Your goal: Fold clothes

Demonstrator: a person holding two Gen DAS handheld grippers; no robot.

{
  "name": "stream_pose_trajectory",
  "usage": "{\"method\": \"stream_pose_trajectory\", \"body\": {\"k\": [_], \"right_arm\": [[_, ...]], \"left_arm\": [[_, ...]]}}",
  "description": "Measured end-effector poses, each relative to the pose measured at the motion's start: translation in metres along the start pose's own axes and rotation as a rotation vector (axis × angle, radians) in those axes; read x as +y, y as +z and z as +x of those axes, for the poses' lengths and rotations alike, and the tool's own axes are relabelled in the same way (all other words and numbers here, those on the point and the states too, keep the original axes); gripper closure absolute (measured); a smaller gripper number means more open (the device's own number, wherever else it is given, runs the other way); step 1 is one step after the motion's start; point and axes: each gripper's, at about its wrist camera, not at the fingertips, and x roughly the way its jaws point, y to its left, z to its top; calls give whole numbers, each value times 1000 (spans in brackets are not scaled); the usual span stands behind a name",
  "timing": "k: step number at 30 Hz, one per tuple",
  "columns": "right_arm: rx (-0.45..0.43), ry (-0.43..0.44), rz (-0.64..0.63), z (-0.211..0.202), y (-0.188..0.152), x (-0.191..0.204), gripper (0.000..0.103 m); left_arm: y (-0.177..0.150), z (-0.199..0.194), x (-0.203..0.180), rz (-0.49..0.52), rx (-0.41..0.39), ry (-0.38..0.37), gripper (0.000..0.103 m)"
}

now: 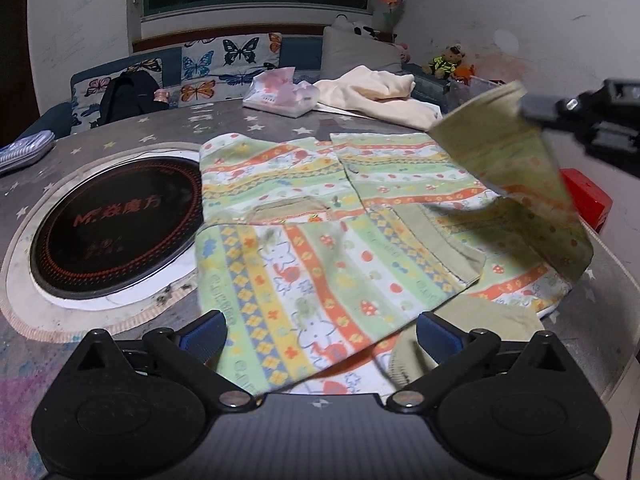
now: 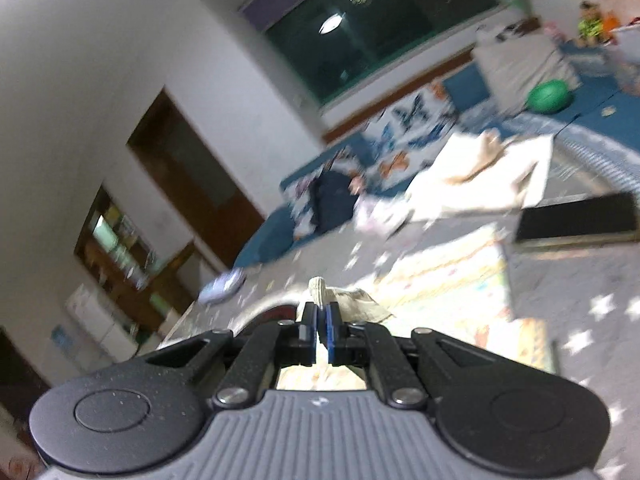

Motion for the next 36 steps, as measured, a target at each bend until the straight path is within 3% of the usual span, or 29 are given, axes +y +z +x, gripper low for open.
{"method": "stream_pose_trajectory", "body": {"k": [6,12,18,20,23,25,28,31,36], "right_arm": [[159,23,-60,43,-34,23,99],[260,7,-167,61,-63,42,98],[314,-2,-244,66,-76,49,83],[290,1,-266,56,-71,53,72],[196,0,-325,24,-60,60,41],[94,19,-376,-5,-57,60,1],[-20,30,-430,-33,-53,58,0],[-58,-66,-427,-34,-48,51,0],[-114,-114,-446,-40,-38,39,0]], "left_arm": [[-3,-2,7,-2,5,4,0],[-5,-2,16,-12,9,1,0],[-2,-6,18,-4,-8,-14,0],[3,-11,17,11,-37,-16,0],[9,-19,16,34,-80,-19,0],[14,-23,12,44,-115,-37,0],[24,-21,3,60,-141,-55,0],[38,-7,-10,72,-117,-59,0],[53,22,-29,101,-72,-54,0]]}}
